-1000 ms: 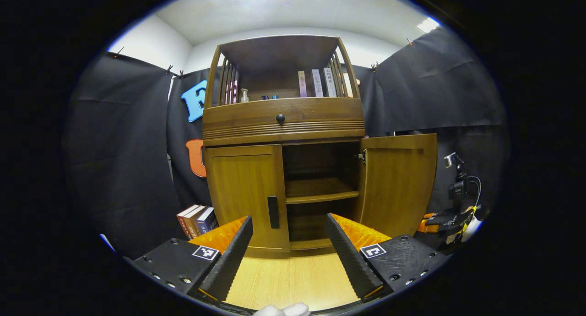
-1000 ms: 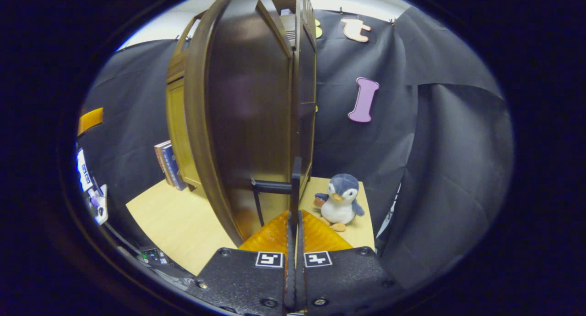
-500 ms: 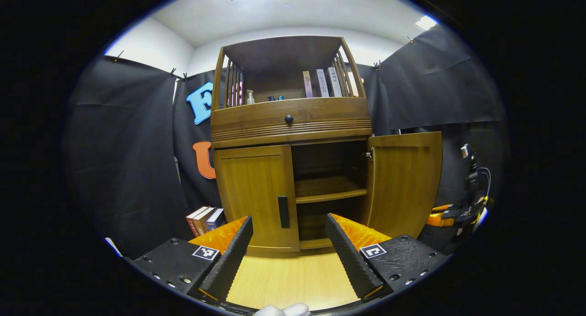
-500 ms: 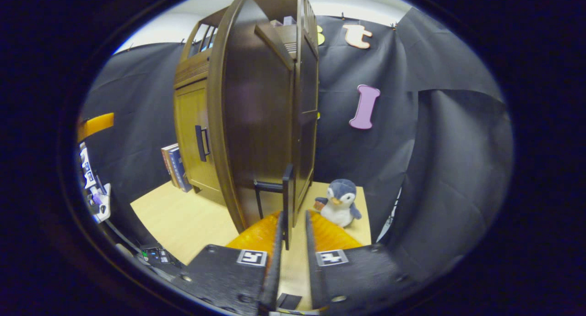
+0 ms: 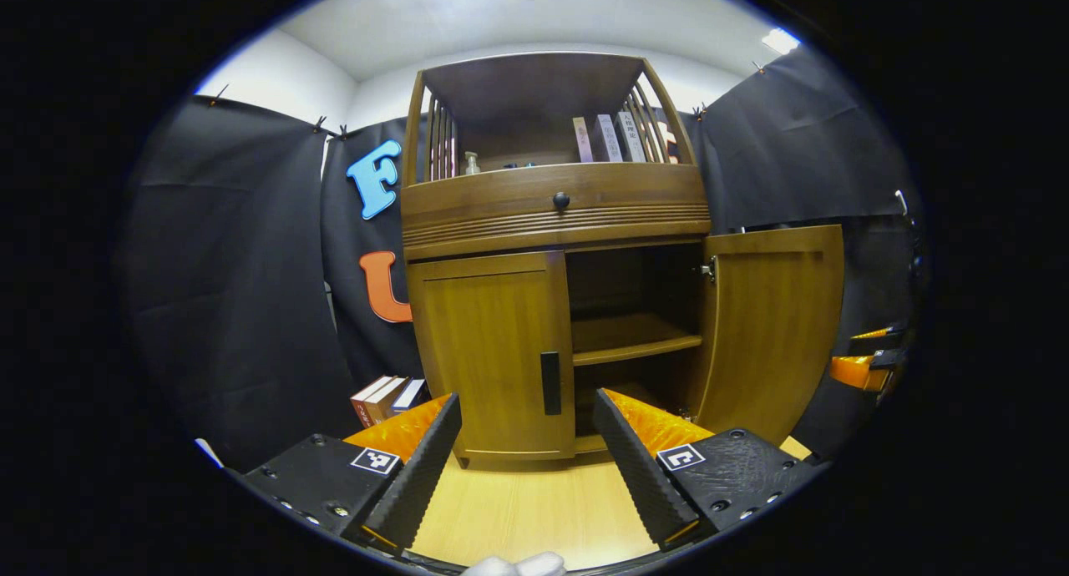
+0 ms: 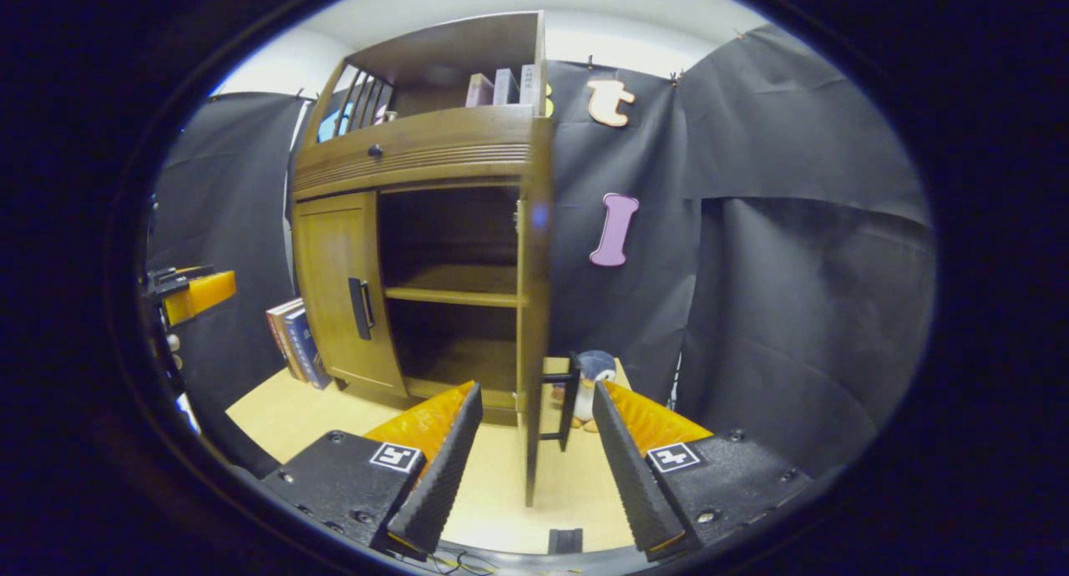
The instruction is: Open the right door of the double-door shoe cabinet with the right hand, and open the left door with the left hand.
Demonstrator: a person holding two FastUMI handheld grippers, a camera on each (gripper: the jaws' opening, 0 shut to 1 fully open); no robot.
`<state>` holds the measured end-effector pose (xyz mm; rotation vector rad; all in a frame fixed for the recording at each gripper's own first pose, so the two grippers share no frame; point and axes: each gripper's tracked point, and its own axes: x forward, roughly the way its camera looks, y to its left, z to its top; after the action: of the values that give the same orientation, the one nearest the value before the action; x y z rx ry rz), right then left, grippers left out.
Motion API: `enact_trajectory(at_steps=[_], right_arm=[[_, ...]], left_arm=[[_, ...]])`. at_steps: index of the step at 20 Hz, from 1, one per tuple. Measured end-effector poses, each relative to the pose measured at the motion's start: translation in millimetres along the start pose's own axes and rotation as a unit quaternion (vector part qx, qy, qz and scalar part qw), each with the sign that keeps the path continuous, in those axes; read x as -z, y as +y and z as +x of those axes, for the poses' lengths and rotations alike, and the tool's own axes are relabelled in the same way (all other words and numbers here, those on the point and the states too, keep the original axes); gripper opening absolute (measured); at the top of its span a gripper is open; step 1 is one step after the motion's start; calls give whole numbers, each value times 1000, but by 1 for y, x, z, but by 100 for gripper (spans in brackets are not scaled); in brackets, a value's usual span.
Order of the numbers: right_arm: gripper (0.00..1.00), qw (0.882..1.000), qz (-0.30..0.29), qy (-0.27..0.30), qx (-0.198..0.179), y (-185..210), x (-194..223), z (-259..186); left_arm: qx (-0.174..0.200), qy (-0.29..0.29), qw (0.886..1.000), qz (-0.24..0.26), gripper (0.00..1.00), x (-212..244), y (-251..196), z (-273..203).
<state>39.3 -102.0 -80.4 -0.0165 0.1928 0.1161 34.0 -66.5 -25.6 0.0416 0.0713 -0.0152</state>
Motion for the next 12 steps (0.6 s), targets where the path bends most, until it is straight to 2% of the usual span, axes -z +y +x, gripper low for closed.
enact_trajectory(at_steps=[1,3,5,6,7,9,10,12], right_arm=[[84,1000,-8,-7,5,15,-2,1],[87,999,-19,-21,24,38,1,9],[93,998,-18,-32,41,62,7,21],[100,998,-11,-29,47,71,11,28],[97,999,-7,-21,42,84,18,36],[100,999,-1,-8,32,100,23,45],[98,999,-3,-4,35,101,22,48],[98,999,-3,-1,46,99,17,52]], left_arm=[[1,2,1000,0,100,4,5,5],[7,9,1000,-4,96,15,8,13],[9,17,1000,-10,96,28,13,19],[11,20,1000,-12,96,35,14,23],[12,23,1000,-13,96,40,16,26],[17,29,999,-15,96,52,21,35],[18,32,999,-16,100,58,23,42],[20,33,999,-23,96,66,28,58]])
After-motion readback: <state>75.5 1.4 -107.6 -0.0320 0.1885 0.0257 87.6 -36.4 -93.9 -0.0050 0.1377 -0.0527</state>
